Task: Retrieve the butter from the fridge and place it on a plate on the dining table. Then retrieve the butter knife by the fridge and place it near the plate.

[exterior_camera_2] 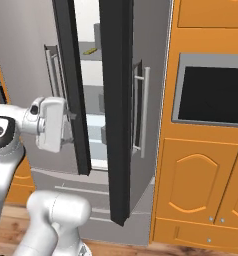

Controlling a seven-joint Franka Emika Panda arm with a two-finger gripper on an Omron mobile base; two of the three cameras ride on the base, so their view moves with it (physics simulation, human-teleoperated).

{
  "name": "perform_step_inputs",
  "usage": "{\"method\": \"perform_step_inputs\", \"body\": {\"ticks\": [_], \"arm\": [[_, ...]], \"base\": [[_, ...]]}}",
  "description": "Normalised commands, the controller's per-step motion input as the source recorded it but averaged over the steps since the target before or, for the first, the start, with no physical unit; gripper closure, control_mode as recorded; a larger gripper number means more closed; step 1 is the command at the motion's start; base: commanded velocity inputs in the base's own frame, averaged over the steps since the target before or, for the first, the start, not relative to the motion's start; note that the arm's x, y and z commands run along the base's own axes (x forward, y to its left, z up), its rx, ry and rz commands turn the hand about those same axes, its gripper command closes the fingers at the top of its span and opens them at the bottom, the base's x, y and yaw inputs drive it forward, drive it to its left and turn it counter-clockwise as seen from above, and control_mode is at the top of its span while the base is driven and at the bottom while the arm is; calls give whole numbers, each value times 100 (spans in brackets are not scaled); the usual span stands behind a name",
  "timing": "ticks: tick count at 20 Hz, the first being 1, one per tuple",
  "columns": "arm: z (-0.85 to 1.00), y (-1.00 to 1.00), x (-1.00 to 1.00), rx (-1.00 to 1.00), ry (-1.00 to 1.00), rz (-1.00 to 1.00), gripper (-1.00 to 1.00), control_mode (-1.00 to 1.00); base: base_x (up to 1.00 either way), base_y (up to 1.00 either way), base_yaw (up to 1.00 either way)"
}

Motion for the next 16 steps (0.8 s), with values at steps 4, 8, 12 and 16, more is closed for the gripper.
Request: {"method": "perform_step_inputs", "body": {"ticks": [4, 8, 12, 16], "arm": [[0, 10, 35, -4, 8, 0, -100, -100], [12, 16, 41, -9, 11, 0, -100, -100], [32, 3, 47, -3, 18, 0, -100, -100], [29, 0, 44, 0, 20, 0, -100, -100]], "base": [[0, 0, 0], [0, 0, 0], [0, 0, 0], [0, 0, 0]]}}
